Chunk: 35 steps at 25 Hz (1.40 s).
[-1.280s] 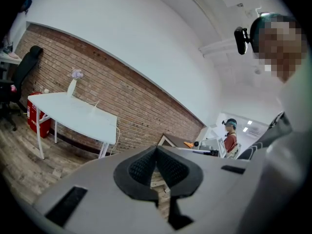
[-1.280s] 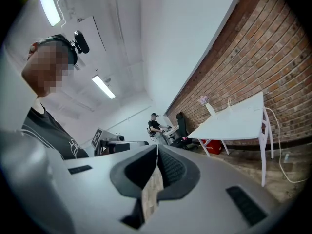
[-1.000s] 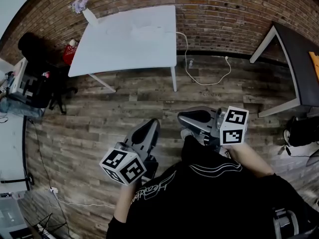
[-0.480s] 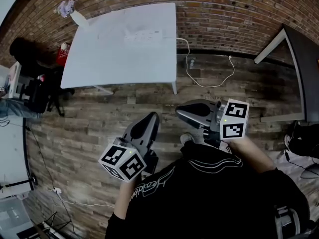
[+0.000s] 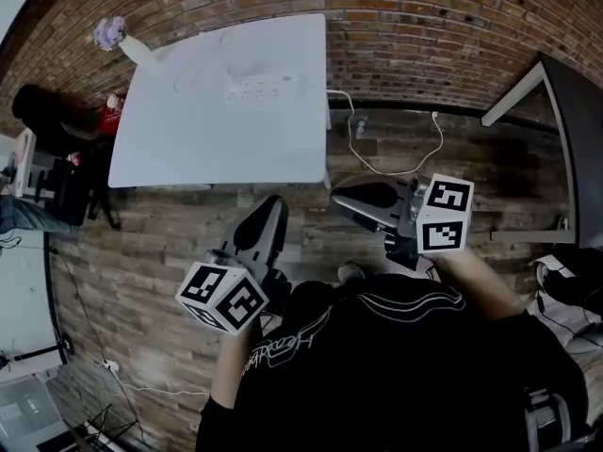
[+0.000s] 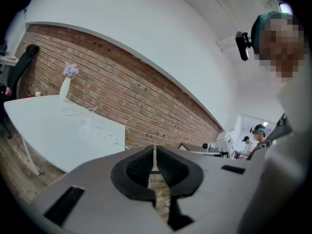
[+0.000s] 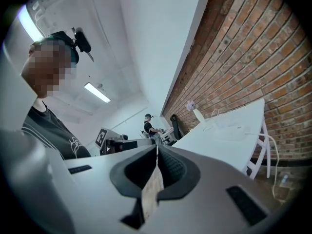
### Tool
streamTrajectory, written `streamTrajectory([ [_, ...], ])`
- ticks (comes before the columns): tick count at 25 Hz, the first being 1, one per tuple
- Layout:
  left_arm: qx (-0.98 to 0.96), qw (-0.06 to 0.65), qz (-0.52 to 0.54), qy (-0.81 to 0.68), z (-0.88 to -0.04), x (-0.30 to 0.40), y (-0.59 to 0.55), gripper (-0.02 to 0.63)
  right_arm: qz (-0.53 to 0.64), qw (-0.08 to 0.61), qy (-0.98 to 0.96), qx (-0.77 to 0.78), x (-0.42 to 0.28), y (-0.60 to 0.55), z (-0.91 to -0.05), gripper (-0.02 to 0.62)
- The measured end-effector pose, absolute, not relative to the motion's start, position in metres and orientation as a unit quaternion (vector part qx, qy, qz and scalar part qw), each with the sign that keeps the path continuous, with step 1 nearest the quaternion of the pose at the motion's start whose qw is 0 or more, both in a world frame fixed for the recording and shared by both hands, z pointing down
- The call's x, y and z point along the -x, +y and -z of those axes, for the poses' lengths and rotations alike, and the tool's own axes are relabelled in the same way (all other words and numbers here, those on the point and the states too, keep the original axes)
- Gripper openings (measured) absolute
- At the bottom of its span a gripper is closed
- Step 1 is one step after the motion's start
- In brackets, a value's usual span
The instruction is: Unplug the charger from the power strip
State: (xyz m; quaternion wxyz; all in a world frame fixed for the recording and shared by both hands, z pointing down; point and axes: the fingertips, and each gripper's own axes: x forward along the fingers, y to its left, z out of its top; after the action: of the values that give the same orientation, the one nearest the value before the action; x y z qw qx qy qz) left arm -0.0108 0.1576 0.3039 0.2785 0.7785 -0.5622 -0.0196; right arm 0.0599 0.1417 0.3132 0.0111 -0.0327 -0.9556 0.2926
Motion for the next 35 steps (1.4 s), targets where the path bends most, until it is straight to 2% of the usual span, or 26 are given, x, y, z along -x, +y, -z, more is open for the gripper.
streamTrajectory([
  [17,-0.763,0.277,-0.010,-0.584,-0.332,0.076,0.053,0.006,-0.309,0.021,-0.951,-0.003,-0.019,0.033,-0.334,0.000],
  [30,-0.737,0.325,-0.020,-0.593,-0.372,0.172,-0.054,0.006,-0.245,0.096,-0.964,-0.050,0.060,-0.103,-0.371,0.002],
  [34,-0.729,0.335,-0.021,-0.597,-0.387,0.194,-0.072,0.006,-0.195,0.149,-0.968,-0.058,0.081,-0.132,-0.399,0.009],
  [35,-0.727,0.337,-0.021,-0.598,-0.390,0.198,-0.076,0.006,-0.179,0.170,-0.968,-0.056,0.087,-0.137,-0.409,0.033],
])
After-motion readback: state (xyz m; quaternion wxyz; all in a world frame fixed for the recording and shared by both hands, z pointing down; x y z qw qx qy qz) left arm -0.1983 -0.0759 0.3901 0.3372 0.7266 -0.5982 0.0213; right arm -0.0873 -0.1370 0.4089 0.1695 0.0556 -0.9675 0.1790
